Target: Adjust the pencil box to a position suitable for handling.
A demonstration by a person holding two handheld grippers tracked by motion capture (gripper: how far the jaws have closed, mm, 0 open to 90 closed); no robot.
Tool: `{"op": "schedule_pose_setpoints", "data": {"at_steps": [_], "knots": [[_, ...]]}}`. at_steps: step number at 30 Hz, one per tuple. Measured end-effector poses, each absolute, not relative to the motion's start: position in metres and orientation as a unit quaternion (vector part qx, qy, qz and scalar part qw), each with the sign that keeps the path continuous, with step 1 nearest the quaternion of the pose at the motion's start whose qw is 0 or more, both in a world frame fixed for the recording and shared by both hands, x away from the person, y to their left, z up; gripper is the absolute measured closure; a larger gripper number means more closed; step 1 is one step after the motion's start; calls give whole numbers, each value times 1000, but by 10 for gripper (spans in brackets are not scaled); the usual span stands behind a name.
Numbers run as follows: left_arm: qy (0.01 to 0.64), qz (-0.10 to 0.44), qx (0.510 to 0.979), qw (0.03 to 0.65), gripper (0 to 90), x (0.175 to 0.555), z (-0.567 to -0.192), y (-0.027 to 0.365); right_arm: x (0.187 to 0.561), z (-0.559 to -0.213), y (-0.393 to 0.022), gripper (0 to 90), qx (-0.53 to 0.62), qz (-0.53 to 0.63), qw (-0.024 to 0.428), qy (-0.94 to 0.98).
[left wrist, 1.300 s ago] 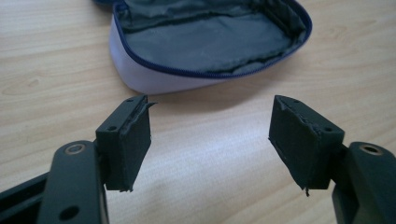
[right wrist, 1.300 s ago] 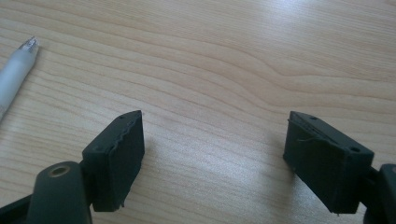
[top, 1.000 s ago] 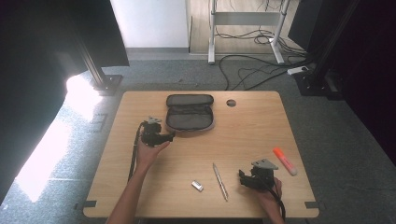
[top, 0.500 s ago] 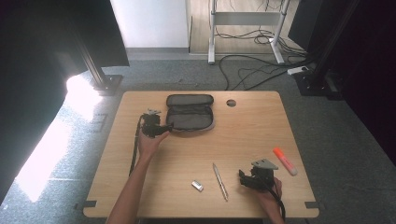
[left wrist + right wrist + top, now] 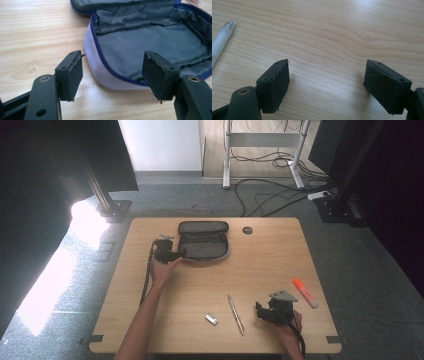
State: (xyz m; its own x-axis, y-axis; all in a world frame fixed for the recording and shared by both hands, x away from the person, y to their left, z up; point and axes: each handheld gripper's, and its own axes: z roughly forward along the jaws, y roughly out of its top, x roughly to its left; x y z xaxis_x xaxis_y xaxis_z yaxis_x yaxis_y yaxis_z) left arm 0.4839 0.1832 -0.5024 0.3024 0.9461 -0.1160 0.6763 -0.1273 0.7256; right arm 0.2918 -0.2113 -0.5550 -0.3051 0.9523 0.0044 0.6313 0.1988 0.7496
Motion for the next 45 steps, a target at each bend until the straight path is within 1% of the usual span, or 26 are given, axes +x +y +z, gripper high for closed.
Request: {"op": "schedule_pose_setpoints", "data": {"at_steps": [3,4,14,25,26,27,28,29,35,37,38,40,42,43,45], "knots": [[557,199,723,357,346,490,-501,181,292,-555,-211,199,538,334,241,736],[558,197,723,356,362,492,-501,182,292,-555,-211,199,538,333,241,736],[576,205,720,327,385,506,-519,174,292,-555,-211,203,537,334,241,736],[584,188,718,329,445,507,-531,178,293,-555,-211,201,535,335,240,738],[584,186,718,329,452,507,-532,179,293,-555,-211,214,535,334,240,738],[586,182,717,332,454,507,-532,180,290,-554,-209,292,531,332,260,735],[586,182,717,332,456,507,-532,180,290,-554,-209,292,531,332,260,735],[585,180,716,334,456,507,-532,181,288,-554,-207,295,529,329,272,734],[586,178,713,341,534,509,-536,183,286,-542,-198,297,511,356,274,733],[587,183,712,338,588,509,-535,183,291,-535,-194,298,508,368,268,731],[587,187,713,336,588,509,-535,183,291,-535,-194,298,508,368,268,731],[587,191,713,333,632,508,-535,183,303,-526,-186,307,501,372,274,732],[588,191,712,333,637,508,-535,183,307,-523,-182,315,495,373,276,735],[591,192,709,333,658,509,-536,183,315,-514,-175,329,485,376,278,739],[591,190,710,332,664,509,-536,183,324,-508,-169,331,484,380,275,739]]}}
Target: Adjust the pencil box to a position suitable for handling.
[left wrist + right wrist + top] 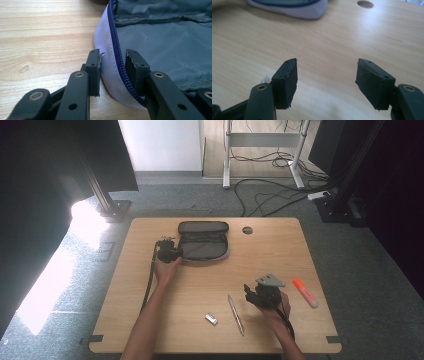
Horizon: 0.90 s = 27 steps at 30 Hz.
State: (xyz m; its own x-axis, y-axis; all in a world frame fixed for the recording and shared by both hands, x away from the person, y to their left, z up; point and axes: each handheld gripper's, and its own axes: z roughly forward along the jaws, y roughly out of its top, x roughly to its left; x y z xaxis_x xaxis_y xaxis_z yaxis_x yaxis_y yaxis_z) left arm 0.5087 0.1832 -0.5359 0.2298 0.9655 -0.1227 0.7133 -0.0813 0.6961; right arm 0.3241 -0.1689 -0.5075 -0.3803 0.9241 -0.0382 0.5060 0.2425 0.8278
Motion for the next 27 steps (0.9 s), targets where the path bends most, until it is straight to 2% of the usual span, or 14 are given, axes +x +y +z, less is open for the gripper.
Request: {"op": "schedule_pose_setpoints", "data": {"at_steps": [5,6,13,20,27], "knots": [[591,186,712,331,676,508,-536,183,344,-498,-160,332,487,393,262,735],[591,185,712,331,684,508,-536,183,355,-494,-155,334,490,401,245,735],[594,174,710,336,686,508,-536,184,394,-489,-140,342,493,409,208,739],[594,170,710,337,703,509,-536,184,423,-488,-132,406,499,408,198,739],[591,173,714,334,723,509,-536,183,446,-490,-125,406,513,398,187,738]]}}
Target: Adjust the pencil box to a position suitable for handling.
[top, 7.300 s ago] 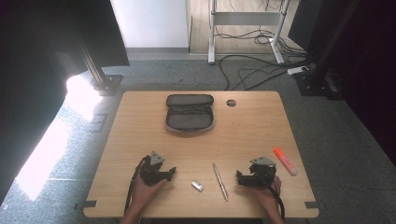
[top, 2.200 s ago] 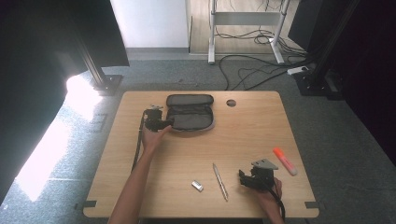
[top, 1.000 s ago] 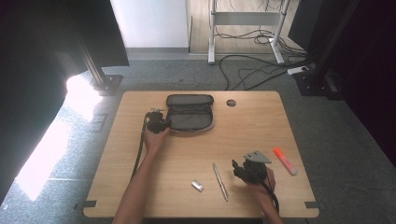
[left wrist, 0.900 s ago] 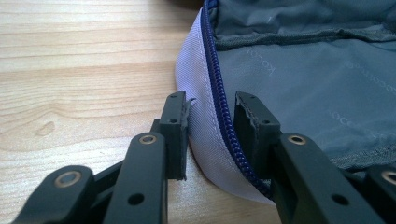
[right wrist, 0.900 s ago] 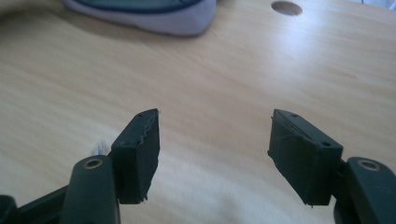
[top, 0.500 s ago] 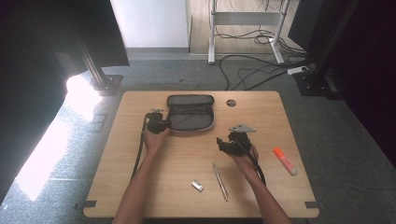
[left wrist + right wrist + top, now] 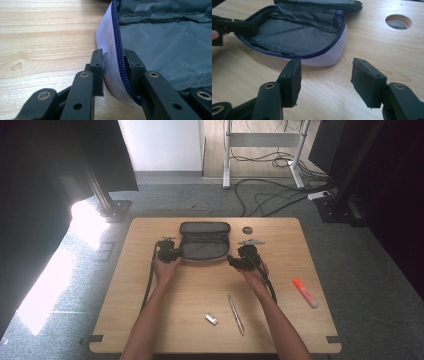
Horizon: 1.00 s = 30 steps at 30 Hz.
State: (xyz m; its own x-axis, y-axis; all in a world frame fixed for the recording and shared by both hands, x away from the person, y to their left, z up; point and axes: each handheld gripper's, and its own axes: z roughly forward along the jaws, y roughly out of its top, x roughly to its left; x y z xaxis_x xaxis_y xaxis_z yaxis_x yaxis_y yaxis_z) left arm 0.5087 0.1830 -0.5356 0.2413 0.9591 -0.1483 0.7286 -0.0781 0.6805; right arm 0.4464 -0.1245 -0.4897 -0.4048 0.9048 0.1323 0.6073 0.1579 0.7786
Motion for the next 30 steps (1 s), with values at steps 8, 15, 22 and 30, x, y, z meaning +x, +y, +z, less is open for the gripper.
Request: {"op": "schedule_pose_setpoints", "data": {"at_steps": [8,15,22,30], "knots": [[592,167,712,338,748,510,-535,183,460,-506,-121,427,519,394,182,736],[592,164,712,339,749,510,-535,182,465,-507,-121,454,525,405,184,725],[594,163,711,341,748,509,-536,181,480,-509,-117,466,533,406,186,719],[595,159,709,344,747,509,-536,182,498,-520,-112,481,548,386,189,718]]}}
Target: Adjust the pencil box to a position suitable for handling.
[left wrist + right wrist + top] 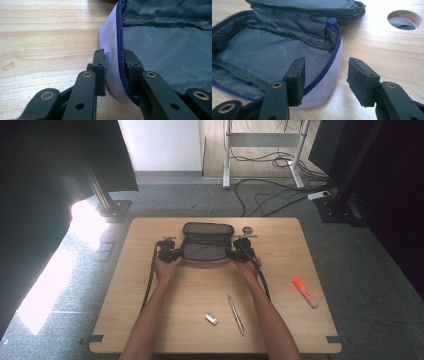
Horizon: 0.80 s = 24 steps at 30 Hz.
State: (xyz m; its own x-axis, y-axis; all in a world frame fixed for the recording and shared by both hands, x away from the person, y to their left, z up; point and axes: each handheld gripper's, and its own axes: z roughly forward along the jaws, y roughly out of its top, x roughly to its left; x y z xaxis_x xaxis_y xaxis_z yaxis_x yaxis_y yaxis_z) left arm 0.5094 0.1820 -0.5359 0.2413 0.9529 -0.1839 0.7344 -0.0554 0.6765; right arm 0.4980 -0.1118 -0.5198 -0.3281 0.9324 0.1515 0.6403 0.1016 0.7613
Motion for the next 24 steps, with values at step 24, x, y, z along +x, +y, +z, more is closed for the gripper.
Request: {"op": "schedule_pose_setpoints", "data": {"at_steps": [24], "knots": [[584,166,715,347,785,507,-537,184,516,-537,-99,759,565,325,196,733]]}}
